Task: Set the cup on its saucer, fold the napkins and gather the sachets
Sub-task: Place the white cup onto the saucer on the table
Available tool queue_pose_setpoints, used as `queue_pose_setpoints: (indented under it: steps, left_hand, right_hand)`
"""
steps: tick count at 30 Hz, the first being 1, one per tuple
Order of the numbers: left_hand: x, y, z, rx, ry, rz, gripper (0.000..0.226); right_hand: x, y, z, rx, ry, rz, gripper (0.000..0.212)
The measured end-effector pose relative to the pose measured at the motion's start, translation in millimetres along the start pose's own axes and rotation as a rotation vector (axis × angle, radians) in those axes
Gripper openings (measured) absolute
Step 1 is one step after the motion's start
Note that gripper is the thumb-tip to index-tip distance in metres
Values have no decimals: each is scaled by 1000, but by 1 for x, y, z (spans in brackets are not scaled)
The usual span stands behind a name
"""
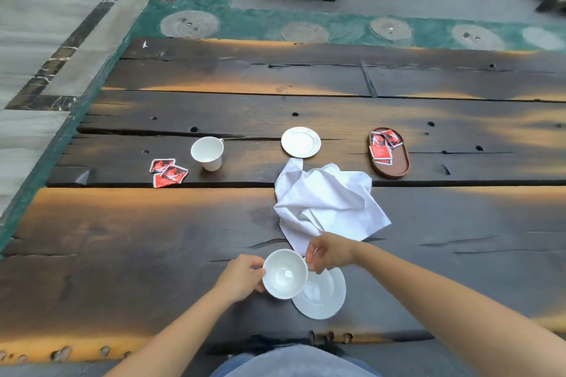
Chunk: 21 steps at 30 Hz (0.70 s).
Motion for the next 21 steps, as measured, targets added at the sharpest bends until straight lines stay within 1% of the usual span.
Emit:
queue_pose_setpoints:
  steps: [8, 15, 19, 21]
  left_hand:
    - [11, -34, 26, 95, 4, -66, 25]
    - [13, -57, 37, 99, 12, -71, 24]
    - [14, -63, 43, 115, 9, -68, 28]
    - [15, -63, 44, 120, 14, -62, 28]
  right_hand:
    - [-19, 11, 36, -107, 1, 44, 12]
    - [-23, 14, 63, -111, -13, 76, 14]
    - [-21, 14, 73, -101, -26, 84, 23]
    - [-20, 15, 76, -96, -30, 88, 21]
Point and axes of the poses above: each hand's wrist, its own x-axis towards the middle knuckle, its own y-axis out of the back of the hand, z = x × y, the point moved 8 cm from there along x, towards the middle knuckle, and after that the axes turned 6 degrees about -z, right-handed, at the moved point
